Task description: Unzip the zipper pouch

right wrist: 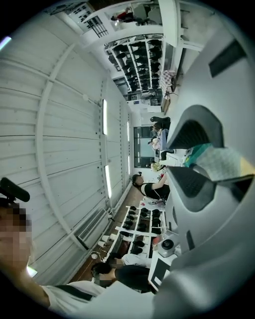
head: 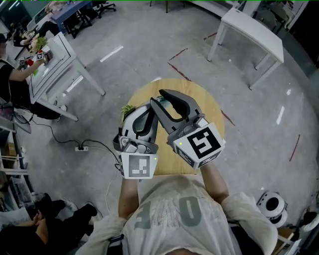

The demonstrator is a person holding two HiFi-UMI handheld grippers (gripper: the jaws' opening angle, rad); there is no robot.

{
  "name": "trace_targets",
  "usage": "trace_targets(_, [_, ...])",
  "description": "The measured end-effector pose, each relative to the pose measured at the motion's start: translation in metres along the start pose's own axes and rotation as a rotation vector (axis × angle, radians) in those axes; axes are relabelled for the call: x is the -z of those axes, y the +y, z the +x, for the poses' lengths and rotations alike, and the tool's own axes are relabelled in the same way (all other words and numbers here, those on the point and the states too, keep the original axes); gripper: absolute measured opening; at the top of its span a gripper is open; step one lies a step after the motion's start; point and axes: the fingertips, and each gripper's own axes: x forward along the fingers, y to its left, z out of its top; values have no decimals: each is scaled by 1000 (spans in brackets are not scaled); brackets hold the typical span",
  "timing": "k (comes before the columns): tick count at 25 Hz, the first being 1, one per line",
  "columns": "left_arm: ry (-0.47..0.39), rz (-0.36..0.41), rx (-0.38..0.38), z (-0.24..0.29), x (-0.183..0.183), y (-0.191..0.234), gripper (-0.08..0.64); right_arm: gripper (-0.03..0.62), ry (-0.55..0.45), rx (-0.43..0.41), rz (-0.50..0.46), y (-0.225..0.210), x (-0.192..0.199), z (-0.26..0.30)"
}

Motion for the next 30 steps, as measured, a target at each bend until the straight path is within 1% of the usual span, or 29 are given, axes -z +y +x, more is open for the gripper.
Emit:
trace_targets(4, [8, 26, -2, -2, 0, -2, 31, 82, -7, -11, -6, 3, 0, 0])
trace_targets(8, [-15, 9, -1, -3, -7, -4, 32, 67, -38, -15, 5, 5, -6, -6])
trace_targets(12, [-27, -3, 7, -5, -9, -8, 32, 41, -94, 34, 33, -1, -12, -14])
trace_targets(14, [-33, -9, 8, -6, -9, -9, 32, 38, -105, 50, 55, -6, -14, -17])
trace_targets(18, [-44, 3, 16, -6, -15, -10, 31, 38, -101, 43, 121, -11, -11, -21])
trace_targets(23, [-68, -8, 8, -10, -21, -13, 32, 34, -151, 13, 292, -14, -10, -29])
trace_targets(24, [-71, -10, 13, -11, -21, -14, 32, 32, -157, 15, 305, -14, -10, -29])
trace_targets(30, [-71, -47, 26, -13, -13, -16, 31, 31, -135, 16, 299, -12, -2, -28])
